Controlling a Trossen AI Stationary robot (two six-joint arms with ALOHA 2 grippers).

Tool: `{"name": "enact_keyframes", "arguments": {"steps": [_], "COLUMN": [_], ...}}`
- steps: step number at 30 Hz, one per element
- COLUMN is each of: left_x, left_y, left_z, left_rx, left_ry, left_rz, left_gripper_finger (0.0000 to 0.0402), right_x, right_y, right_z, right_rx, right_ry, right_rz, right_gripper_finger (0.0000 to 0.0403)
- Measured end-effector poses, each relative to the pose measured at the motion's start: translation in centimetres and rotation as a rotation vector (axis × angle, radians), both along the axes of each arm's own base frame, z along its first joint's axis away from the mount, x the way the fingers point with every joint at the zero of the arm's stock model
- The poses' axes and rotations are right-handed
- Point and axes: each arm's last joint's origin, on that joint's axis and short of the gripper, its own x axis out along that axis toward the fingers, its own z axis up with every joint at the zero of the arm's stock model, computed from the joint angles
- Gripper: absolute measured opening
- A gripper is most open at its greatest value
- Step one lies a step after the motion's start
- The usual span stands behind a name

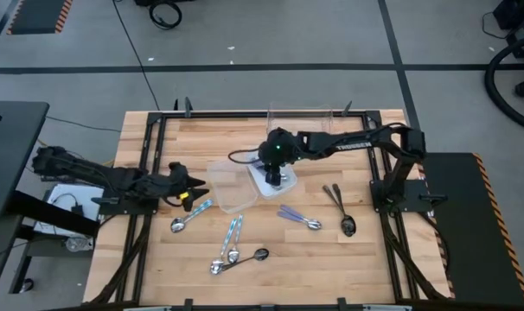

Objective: Sort silverware by color (type)
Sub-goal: Put the white-green patterned spoon into the bottom transparent bin

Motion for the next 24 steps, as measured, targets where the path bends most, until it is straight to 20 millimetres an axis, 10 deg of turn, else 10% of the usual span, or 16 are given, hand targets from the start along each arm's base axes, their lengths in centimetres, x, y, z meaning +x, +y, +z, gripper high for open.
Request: {"name": "enact_keyframes", "arguments": {"steps": [24], "left_x": [7.2], "left_y": [-7.4], "left_z": [0.7], "left_rx": [-0.111], "left_ry": [0.235], "left_rz": [0.001], "left_gripper_finger": [0.0219], "right_x": [-6.8], "right_y": [6.8], "right_z": [-1.6], "right_rx": [-0.056], "right_ry": [-0.239], "right_rz": [0.016], "right_gripper_finger": [0.015]}}
